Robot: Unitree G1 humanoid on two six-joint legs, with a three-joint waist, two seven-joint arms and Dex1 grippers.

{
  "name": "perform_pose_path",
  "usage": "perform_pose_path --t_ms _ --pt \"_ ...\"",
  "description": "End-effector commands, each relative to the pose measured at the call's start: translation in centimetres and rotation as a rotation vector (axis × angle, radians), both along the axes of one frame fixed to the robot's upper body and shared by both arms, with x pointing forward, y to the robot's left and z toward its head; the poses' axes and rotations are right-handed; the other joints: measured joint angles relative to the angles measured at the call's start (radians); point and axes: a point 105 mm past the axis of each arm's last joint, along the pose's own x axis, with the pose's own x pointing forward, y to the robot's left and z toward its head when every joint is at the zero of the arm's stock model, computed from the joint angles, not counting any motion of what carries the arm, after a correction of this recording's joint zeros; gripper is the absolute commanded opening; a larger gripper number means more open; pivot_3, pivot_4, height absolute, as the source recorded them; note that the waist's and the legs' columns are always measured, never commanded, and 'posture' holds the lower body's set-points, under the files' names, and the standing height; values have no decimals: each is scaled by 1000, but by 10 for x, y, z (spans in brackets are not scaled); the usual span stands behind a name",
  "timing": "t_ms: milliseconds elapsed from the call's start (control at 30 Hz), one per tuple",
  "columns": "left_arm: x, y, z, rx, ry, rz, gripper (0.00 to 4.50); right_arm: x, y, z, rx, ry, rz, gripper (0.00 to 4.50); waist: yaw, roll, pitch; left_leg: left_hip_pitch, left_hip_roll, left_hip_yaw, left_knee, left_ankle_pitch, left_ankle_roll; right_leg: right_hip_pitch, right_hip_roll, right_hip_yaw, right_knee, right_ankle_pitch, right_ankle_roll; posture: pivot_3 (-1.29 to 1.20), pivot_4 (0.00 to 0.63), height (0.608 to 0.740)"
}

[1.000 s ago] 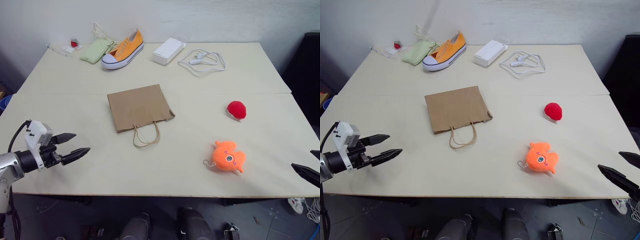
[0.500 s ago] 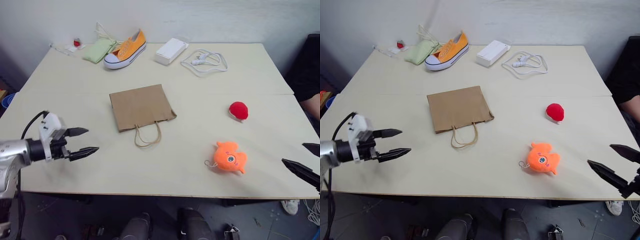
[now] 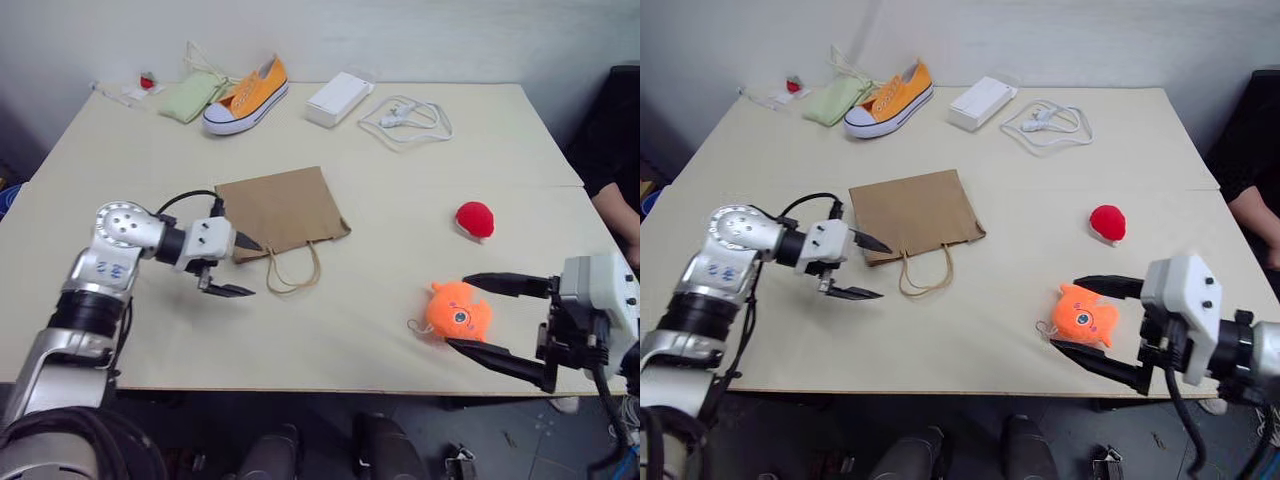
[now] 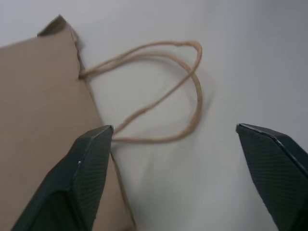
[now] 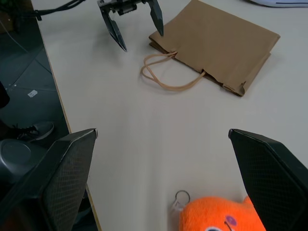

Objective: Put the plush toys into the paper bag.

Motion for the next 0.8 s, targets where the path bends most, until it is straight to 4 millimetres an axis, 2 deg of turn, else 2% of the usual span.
perform_pose_path --t_ms 33,67,233,500,633,800 --pt "11 -10 5 11 -65 -19 3025 -4 14 -5 9 -2 30 4500 3 0 0 0 0 0 1 0 0 0 0 0 0 0 0 0 150 740" --pt "13 -13 3 14 -67 -25 2692 -5 17 -6 13 1 39 4500 3 0 0 -1 0 0 2 0 1 0 0 0 0 0 0 0 150 740" --pt "16 -24 0 25 -71 -79 2692 -8 27 -6 37 -5 54 4500 0 -1 1 -2 -1 0 5 -1 1 0 0 0 1 1 2 0 150 740" --pt "19 -36 -2 44 -73 -132 2692 -2 30 -4 47 -29 40 4500 0 -2 1 -3 -1 0 8 -1 2 0 0 0 1 2 3 0 150 740" --pt "15 -39 -14 59 -58 -169 1844 1 33 -2 54 -49 38 4500 0 -2 1 -3 -1 0 9 -2 3 0 0 0 1 2 4 0 150 740" --pt "19 -44 -21 29 -35 -125 277 7 33 -1 62 -67 13 4500 0 -2 1 -4 -1 0 9 -2 3 0 0 0 1 2 4 0 150 740"
